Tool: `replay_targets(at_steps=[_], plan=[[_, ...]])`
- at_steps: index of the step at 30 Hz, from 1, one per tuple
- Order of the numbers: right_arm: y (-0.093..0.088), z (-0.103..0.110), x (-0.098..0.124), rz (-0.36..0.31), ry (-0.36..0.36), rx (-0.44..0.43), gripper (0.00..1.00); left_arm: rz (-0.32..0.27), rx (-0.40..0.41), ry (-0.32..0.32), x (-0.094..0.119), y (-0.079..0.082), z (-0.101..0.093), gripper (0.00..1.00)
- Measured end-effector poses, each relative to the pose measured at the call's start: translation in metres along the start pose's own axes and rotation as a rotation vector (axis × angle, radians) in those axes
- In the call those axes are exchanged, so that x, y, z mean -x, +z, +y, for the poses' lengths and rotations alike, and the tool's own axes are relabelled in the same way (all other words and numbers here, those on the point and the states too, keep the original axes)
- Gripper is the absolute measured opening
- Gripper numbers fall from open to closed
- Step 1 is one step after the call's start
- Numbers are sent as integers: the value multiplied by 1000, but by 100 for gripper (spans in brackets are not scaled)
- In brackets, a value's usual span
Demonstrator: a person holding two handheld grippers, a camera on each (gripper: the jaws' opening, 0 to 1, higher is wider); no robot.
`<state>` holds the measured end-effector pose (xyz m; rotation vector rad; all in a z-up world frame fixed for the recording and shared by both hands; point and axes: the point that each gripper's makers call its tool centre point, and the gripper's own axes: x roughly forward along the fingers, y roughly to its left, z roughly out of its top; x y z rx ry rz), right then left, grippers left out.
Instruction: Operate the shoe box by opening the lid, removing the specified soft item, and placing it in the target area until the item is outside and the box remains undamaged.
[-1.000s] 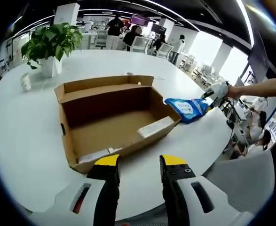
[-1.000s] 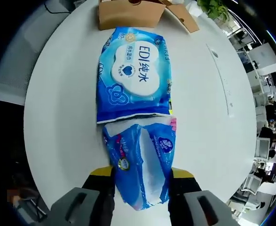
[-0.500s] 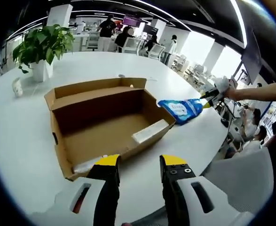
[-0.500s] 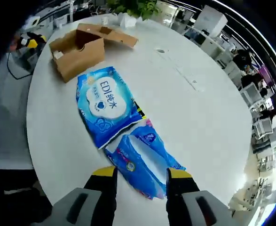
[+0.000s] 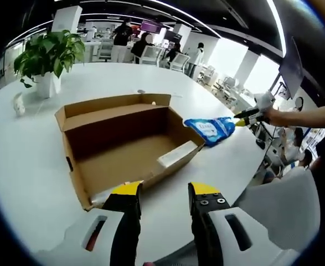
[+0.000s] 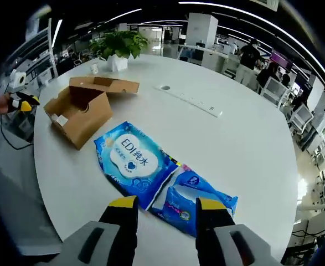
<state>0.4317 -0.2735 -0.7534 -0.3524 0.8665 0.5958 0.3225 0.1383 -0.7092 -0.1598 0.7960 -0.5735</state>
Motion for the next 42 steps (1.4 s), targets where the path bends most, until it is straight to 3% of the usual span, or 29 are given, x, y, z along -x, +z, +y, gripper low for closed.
replay_targets(at_steps=[7, 13, 19, 23, 31, 42], plan=[[38, 38, -17, -80, 59, -16, 39, -12, -1, 11, 11, 1, 13, 34], [70, 72, -35, -109, 110, 17, 39, -18, -7, 22, 21, 3, 28, 35], [101, 122, -49, -109, 198, 109, 41, -34, -4, 27, 33, 5, 42, 37], [114, 149, -56, -96, 234, 186, 41, -42, 3, 34, 40, 3, 52, 38], [142, 181, -65, -119, 267, 239, 41, -55, 28, 46, 53, -5, 68, 38], [159, 216, -79, -99, 319, 300, 41, -74, 55, 56, 68, -11, 84, 38]])
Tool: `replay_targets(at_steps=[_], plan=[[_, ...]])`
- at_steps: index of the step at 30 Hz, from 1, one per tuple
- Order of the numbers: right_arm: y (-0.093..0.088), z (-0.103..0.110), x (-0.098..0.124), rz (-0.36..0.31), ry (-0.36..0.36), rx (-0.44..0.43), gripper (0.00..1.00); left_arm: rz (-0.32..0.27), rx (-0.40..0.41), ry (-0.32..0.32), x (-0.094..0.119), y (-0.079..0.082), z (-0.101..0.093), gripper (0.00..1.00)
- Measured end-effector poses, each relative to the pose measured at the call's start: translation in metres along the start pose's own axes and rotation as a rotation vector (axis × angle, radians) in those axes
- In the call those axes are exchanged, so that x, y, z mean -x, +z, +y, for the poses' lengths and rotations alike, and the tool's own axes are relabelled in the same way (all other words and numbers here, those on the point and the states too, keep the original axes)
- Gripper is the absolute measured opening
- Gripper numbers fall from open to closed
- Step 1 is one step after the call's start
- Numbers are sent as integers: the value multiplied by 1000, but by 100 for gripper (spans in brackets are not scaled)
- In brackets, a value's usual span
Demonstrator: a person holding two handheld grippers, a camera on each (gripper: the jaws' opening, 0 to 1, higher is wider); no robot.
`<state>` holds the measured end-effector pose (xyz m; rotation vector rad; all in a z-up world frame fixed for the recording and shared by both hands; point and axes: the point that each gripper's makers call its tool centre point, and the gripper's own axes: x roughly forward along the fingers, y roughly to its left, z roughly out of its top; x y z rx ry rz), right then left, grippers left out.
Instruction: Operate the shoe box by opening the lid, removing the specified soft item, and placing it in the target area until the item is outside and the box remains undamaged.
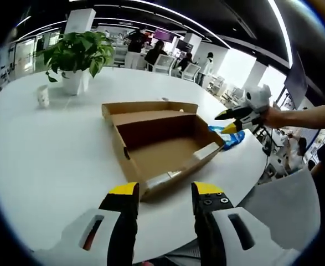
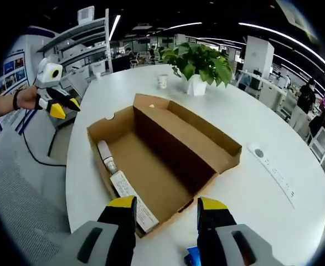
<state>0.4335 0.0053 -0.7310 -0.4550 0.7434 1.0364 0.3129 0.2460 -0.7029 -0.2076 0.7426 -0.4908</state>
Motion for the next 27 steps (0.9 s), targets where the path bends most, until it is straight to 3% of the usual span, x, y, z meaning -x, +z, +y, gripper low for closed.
replay_targets(at_steps=[10, 15, 19, 27], plan=[[4, 10, -14, 48, 43, 36, 41, -3, 24, 10, 9, -7, 11, 38], [0, 12, -20, 111, 90, 115, 42, -8, 41, 10, 10, -10, 14, 38], [-1, 10, -27, 141, 117, 121, 42, -8, 44, 9, 10, -12, 18, 38], [-17, 22, -44, 264, 248, 243, 44, -16, 80, 16, 8, -18, 28, 38]])
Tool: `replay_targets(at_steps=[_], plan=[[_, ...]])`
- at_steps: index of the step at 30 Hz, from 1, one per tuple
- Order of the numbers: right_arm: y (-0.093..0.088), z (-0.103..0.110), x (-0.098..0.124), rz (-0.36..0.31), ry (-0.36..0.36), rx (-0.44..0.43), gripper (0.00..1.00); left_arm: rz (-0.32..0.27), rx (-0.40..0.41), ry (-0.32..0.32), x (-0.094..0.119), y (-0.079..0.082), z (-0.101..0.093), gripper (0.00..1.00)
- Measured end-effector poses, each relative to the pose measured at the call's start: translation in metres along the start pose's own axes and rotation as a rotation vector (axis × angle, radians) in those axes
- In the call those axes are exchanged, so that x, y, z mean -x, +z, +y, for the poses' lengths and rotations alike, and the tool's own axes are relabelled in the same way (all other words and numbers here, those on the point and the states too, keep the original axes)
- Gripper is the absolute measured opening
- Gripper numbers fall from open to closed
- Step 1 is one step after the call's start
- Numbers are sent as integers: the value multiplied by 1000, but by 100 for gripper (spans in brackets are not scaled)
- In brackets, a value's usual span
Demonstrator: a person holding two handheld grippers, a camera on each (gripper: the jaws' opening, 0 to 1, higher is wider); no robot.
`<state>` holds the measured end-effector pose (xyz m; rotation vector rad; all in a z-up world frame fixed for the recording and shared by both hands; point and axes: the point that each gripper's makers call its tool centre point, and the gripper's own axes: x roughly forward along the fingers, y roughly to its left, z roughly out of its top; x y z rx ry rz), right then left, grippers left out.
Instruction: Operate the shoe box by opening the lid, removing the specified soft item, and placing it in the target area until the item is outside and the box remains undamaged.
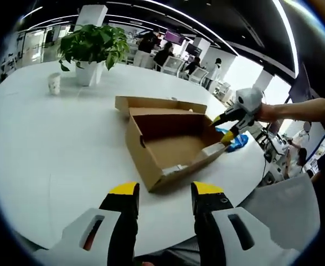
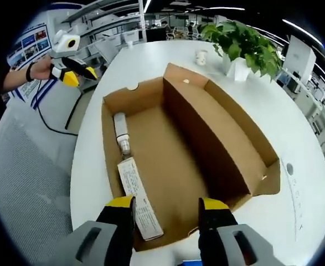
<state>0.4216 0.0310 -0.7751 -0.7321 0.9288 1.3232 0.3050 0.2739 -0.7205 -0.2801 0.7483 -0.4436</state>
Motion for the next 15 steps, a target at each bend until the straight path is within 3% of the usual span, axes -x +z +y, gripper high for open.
replay_targets(at_steps=[4, 9, 11, 15], plan=[[-7, 6, -11, 74, 51, 104, 46, -6, 15, 5, -1, -2, 5, 38], [2, 3, -18, 69, 75, 96, 48, -9, 40, 8, -4, -8, 8, 38], [4, 2, -18, 82, 81, 146, 52, -7, 47, 9, -6, -10, 8, 38], [4, -4, -17, 86, 67, 156, 52, -11, 53, 12, -6, -9, 10, 38]])
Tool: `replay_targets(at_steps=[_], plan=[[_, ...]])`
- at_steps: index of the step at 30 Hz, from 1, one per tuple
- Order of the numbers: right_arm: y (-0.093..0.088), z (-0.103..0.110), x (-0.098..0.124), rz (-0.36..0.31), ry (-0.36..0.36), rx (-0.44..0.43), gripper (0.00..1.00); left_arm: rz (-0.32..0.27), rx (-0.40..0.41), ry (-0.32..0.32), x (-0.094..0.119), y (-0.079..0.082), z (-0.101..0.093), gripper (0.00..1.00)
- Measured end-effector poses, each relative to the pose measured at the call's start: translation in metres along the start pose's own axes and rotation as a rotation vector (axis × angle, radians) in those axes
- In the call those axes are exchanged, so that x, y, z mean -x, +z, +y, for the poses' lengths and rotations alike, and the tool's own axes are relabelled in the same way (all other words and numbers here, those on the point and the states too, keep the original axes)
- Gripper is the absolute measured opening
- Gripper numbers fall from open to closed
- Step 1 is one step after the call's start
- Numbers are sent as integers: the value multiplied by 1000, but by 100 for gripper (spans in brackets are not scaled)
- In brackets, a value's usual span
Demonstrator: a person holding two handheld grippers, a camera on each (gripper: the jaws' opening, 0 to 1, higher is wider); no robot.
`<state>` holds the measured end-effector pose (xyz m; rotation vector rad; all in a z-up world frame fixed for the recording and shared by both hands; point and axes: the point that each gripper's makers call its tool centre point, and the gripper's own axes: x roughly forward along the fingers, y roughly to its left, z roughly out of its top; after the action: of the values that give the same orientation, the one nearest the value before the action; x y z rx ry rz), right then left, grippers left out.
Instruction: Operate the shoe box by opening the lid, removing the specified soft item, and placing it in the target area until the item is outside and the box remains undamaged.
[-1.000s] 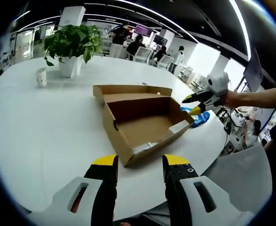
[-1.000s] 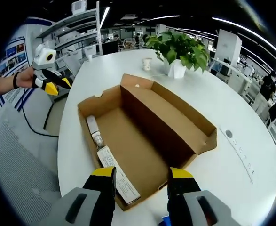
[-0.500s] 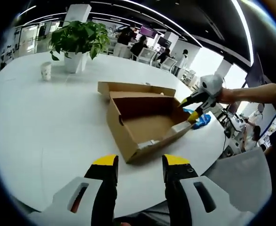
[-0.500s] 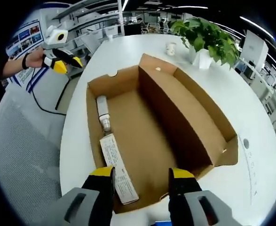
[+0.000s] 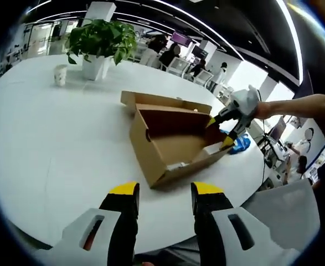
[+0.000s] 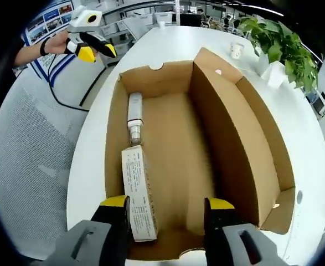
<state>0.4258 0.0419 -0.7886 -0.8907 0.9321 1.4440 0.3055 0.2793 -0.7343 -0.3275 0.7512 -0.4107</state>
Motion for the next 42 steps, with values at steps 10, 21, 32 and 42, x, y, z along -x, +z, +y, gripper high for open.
replay_targets(at_steps=[10, 21, 32, 42], plan=[[7, 2, 1, -8, -4, 17, 48, 3, -7, -4, -2, 1, -1, 38], [11, 14, -11, 28, 27, 75, 47, -3, -6, -8, 1, 3, -5, 38], [-2, 13, -44, 174, 1, 204, 26, 3, -14, 1, 6, 2, -3, 38], [-2, 16, -47, 187, -10, 185, 17, 7, -15, 5, 10, -2, -2, 38]])
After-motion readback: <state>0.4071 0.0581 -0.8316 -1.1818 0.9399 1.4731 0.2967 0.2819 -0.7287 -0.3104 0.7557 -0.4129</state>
